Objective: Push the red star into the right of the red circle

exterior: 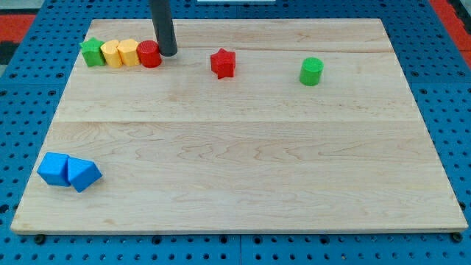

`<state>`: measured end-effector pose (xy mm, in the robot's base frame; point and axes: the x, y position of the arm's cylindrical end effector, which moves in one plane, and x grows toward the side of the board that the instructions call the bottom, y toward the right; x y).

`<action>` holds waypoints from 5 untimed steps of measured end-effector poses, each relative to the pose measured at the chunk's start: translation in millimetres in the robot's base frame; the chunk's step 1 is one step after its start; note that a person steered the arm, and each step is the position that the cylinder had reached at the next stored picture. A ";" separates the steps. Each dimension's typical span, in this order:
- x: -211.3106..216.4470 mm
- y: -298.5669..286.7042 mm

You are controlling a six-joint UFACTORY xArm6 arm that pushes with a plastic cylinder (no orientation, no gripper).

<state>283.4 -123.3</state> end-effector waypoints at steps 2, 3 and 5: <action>41.2 27.7; 64.5 34.7; 79.4 136.5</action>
<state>362.8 13.2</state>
